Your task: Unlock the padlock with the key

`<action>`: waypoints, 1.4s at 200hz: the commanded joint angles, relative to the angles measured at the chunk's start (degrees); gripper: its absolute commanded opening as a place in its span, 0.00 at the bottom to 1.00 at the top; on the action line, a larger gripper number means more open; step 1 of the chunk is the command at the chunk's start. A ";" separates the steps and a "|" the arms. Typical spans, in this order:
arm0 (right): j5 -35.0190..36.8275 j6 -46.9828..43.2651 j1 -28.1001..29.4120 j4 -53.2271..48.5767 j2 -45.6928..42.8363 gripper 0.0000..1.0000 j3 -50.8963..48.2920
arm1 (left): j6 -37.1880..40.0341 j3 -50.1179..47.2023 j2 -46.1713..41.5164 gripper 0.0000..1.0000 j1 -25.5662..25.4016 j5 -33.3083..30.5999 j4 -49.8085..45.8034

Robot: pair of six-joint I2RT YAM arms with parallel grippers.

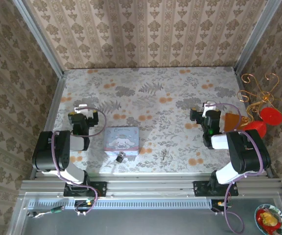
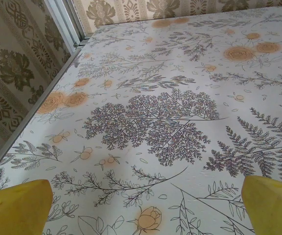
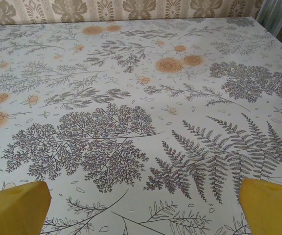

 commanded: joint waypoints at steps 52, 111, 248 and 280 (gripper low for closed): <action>1.67 0.14 -0.04 0.32 -0.51 1.00 0.98 | 0.26 1.41 -0.06 1.00 -0.42 0.60 -0.35; 1.68 0.13 -0.02 0.32 -0.41 1.00 1.02 | 0.17 1.50 -0.09 1.00 -0.34 0.90 -0.46; 1.11 -0.25 0.06 0.84 -0.81 1.00 0.72 | 1.36 0.49 -1.30 1.00 -0.45 3.26 0.63; -3.20 -3.79 1.24 -9.64 -8.79 1.00 2.61 | 3.59 3.65 -13.09 1.00 -4.46 -4.39 -13.58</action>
